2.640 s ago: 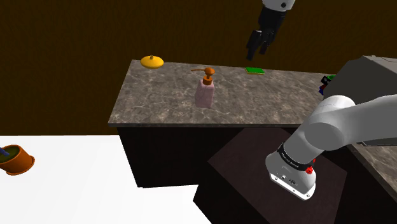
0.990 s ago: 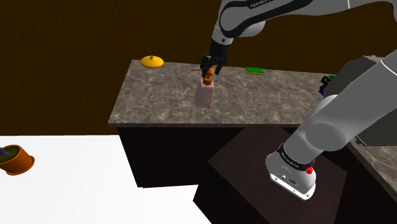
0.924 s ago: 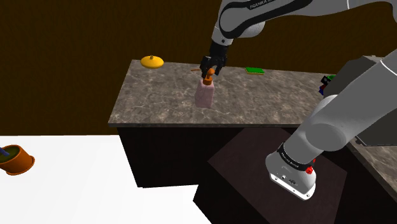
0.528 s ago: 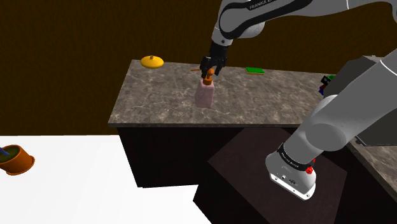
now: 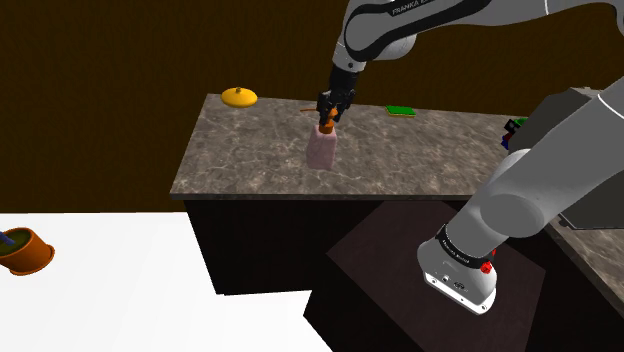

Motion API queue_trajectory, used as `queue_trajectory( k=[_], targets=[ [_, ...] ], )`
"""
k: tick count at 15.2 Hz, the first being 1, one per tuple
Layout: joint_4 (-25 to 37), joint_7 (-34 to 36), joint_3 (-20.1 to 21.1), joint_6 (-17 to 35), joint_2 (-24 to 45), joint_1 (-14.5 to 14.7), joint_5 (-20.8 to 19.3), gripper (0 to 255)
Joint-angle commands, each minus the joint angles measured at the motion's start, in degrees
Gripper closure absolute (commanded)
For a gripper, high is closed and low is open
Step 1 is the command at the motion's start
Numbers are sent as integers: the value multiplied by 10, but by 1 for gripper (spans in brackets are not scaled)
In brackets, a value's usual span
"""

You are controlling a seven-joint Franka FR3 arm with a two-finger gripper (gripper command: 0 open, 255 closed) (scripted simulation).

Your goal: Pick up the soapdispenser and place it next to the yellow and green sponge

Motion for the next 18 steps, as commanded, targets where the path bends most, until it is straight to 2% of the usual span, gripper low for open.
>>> queue_trajectory(
  k=[1,18],
  targets=[
    [0,0,0,0,0,0,0,255],
    [84,16,-1,-125,-42,-2,-10,255]
  ],
)
